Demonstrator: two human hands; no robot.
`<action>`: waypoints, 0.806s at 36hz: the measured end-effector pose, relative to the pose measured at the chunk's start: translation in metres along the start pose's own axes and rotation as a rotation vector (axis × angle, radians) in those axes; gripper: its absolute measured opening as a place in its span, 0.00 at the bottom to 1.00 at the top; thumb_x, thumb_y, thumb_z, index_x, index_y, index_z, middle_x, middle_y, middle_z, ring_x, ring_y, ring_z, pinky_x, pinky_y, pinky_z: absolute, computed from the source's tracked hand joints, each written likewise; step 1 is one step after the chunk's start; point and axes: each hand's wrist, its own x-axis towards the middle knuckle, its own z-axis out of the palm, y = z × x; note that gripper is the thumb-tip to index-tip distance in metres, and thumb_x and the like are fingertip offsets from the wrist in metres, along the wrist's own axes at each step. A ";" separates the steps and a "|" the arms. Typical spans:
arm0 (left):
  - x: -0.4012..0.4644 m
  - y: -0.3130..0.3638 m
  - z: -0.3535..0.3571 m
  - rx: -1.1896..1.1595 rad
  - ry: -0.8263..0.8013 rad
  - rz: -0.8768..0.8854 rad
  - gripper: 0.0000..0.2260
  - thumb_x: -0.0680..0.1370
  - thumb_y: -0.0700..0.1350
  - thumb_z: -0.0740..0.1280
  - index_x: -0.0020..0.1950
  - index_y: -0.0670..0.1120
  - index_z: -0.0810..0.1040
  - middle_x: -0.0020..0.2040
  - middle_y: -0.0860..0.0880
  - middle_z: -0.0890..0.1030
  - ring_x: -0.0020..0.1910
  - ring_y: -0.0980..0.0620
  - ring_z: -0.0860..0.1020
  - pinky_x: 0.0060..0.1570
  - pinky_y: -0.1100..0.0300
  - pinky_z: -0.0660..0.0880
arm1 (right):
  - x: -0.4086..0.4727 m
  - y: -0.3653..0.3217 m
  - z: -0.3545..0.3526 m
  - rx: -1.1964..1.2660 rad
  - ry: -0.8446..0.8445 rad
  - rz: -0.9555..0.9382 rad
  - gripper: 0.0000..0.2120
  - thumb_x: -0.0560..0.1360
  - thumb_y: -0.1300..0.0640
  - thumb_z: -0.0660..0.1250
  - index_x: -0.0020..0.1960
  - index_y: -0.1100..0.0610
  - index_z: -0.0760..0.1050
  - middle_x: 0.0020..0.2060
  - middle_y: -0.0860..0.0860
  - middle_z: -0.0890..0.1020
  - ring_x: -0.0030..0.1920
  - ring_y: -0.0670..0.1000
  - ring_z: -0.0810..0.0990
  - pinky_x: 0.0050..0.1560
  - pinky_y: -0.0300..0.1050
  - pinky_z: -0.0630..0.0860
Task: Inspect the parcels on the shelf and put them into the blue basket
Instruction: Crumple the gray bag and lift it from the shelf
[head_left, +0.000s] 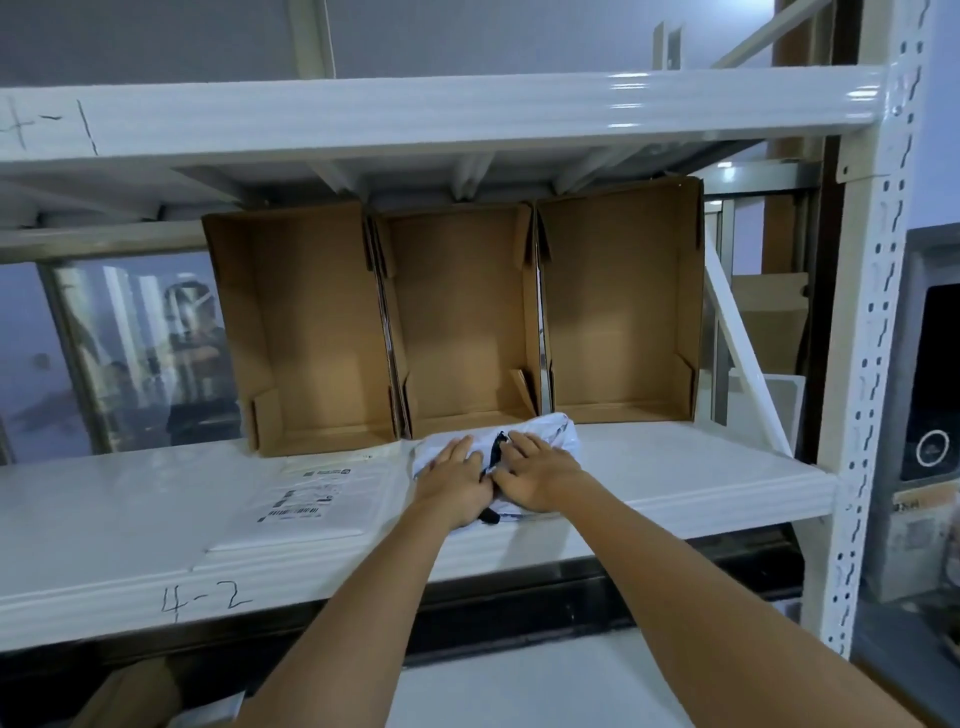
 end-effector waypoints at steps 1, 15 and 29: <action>0.000 0.000 -0.001 -0.017 0.044 0.006 0.25 0.81 0.52 0.53 0.78 0.48 0.57 0.79 0.52 0.49 0.78 0.53 0.48 0.75 0.51 0.50 | 0.001 0.000 -0.007 -0.014 -0.019 -0.003 0.31 0.80 0.41 0.46 0.79 0.53 0.51 0.79 0.51 0.50 0.79 0.52 0.48 0.75 0.58 0.51; 0.027 -0.038 0.004 -0.155 0.055 -0.100 0.27 0.82 0.52 0.51 0.79 0.47 0.48 0.80 0.49 0.46 0.78 0.47 0.49 0.74 0.49 0.55 | 0.017 0.049 0.003 0.108 0.076 0.202 0.32 0.79 0.37 0.48 0.79 0.51 0.49 0.79 0.53 0.44 0.78 0.56 0.50 0.75 0.59 0.53; 0.030 -0.036 0.008 -0.079 0.001 -0.140 0.28 0.82 0.52 0.51 0.79 0.48 0.44 0.79 0.51 0.42 0.78 0.47 0.47 0.73 0.46 0.58 | 0.010 0.041 0.001 0.143 0.079 0.233 0.33 0.80 0.41 0.50 0.78 0.57 0.48 0.78 0.56 0.51 0.73 0.59 0.64 0.71 0.54 0.60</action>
